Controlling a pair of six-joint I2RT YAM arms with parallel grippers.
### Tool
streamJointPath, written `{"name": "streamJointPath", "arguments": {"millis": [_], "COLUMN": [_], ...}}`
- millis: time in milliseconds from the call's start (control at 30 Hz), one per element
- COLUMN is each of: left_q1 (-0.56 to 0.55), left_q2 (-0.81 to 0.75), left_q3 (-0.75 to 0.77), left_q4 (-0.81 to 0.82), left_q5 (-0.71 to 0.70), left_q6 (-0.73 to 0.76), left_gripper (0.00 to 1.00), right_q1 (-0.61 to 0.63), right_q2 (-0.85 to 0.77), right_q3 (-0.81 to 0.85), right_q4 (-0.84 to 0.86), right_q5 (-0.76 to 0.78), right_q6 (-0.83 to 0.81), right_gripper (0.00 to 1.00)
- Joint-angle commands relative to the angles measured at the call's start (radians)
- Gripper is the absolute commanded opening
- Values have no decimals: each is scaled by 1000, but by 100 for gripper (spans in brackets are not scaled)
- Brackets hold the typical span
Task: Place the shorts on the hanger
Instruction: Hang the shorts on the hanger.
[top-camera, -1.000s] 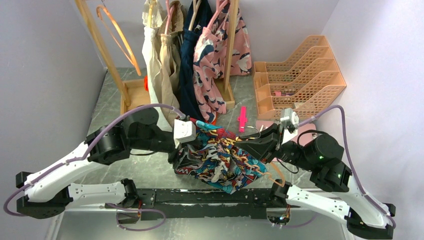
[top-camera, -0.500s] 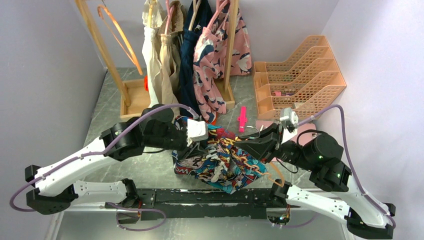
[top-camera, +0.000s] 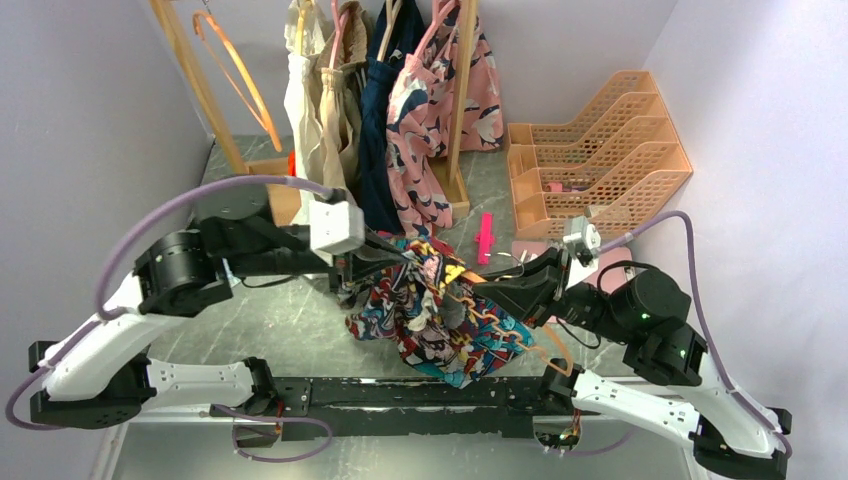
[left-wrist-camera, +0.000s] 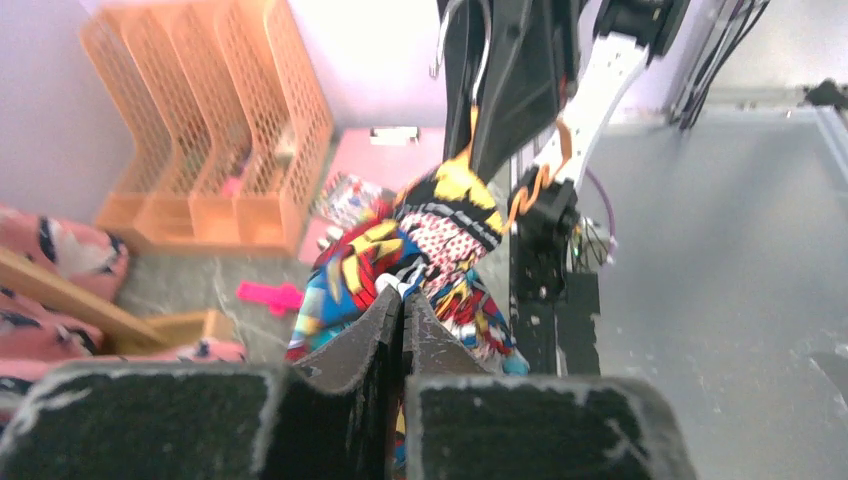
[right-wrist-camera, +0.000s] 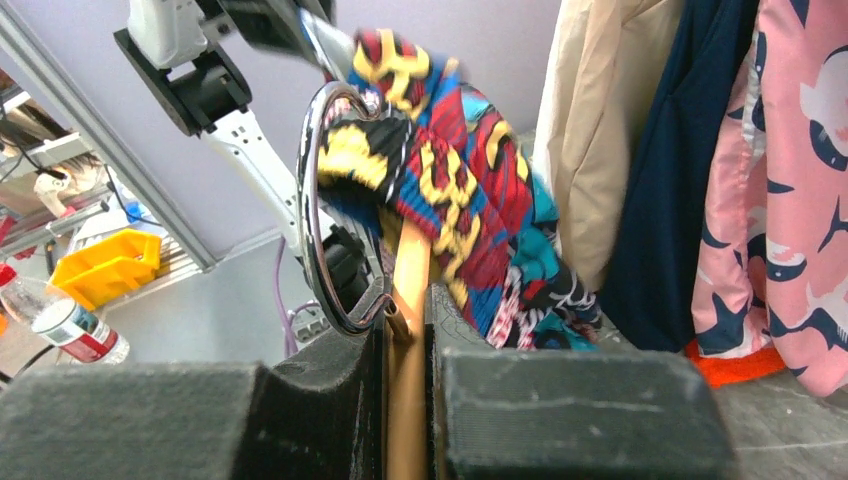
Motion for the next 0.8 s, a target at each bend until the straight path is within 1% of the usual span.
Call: {"name": "streamJointPath", "arguments": {"millis": [0, 133, 233, 467, 600, 767], "left_q1": [-4, -4, -4, -15, -25, -51], "left_q2": [14, 43, 75, 59, 60, 42], "left_q3": [97, 102, 99, -15, -50, -106], "left_q4": [49, 78, 70, 163, 151, 119], "left_q5": [69, 151, 196, 234, 246, 291], "left_q6": [36, 25, 7, -68, -84, -110], "left_gripper": [7, 7, 7, 7, 7, 7], "right_q1": [3, 3, 3, 3, 3, 2], "right_q2": [-30, -41, -44, -20, -14, -51], "right_q3": [18, 2, -2, -65, -79, -103], "right_q4": [29, 60, 96, 183, 229, 298], "right_q5": [15, 7, 11, -9, -7, 20], "right_q6": [0, 13, 20, 36, 38, 48], "right_gripper": [0, 0, 0, 0, 0, 0]}}
